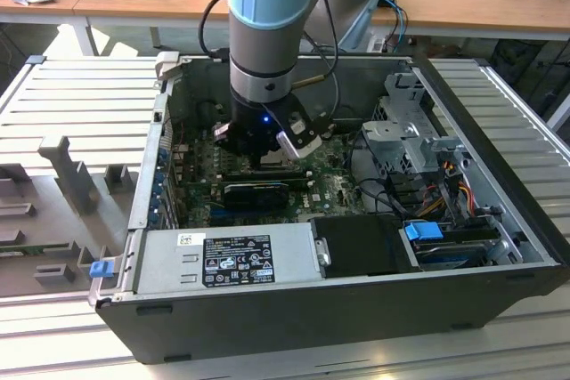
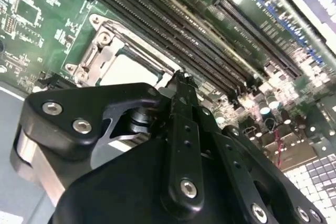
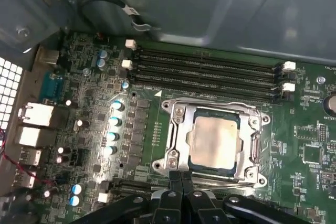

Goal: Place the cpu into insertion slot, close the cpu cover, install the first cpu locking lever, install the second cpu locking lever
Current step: 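Install the second cpu locking lever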

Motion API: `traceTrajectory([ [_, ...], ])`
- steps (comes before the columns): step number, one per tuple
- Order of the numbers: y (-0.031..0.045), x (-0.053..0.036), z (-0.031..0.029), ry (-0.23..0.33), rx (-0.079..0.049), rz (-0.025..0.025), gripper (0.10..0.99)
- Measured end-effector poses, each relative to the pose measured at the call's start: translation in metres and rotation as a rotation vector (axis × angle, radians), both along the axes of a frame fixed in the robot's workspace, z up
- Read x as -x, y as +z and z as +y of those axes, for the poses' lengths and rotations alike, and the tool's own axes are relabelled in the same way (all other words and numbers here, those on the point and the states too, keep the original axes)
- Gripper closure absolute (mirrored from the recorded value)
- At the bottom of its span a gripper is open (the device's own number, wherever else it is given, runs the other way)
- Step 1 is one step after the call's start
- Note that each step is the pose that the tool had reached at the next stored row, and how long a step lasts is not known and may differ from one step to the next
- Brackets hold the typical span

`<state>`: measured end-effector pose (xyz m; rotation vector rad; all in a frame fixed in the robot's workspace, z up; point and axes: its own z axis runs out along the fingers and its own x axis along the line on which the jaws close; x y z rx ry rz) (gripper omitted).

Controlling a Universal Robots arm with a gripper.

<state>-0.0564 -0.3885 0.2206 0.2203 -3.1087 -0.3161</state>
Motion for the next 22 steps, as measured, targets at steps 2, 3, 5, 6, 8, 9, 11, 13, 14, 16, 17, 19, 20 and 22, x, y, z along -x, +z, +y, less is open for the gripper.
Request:
traceTrajectory([
  [2,-0.0008,0.0032,-0.0074,0.000,-0.023,0.0000,0.980],
  [3,-0.0010,0.0039,-0.0085,0.000,-0.029,0.0000,0.980],
  [5,-0.0019,0.0061,-0.0102,0.000,-0.041,0.0000,0.980],
  [6,-0.0029,0.0077,-0.0108,0.000,-0.042,0.0001,0.980],
  [8,-0.0077,0.0089,-0.0124,0.000,-0.046,0.0001,0.980],
  [9,-0.0088,0.0104,-0.0136,0.000,-0.052,0.0000,0.980],
  [11,-0.0107,0.0134,-0.0171,0.000,-0.074,-0.0001,0.980],
  [13,-0.0118,0.0148,-0.0178,0.000,-0.086,0.0000,0.980],
  [14,-0.0125,0.0152,-0.0182,0.000,-0.090,0.0001,0.980],
  [16,-0.0164,0.0155,-0.0184,0.000,-0.096,-0.0001,0.980],
  [17,-0.0179,0.0156,-0.0185,0.000,-0.097,0.0000,0.980],
  [19,-0.0217,0.0164,-0.0185,0.000,-0.101,0.0000,0.980],
  [20,-0.0224,0.0167,-0.0186,0.000,-0.104,0.0002,0.980],
  [22,-0.0236,0.0169,-0.0185,0.000,-0.114,0.0001,0.980],
])
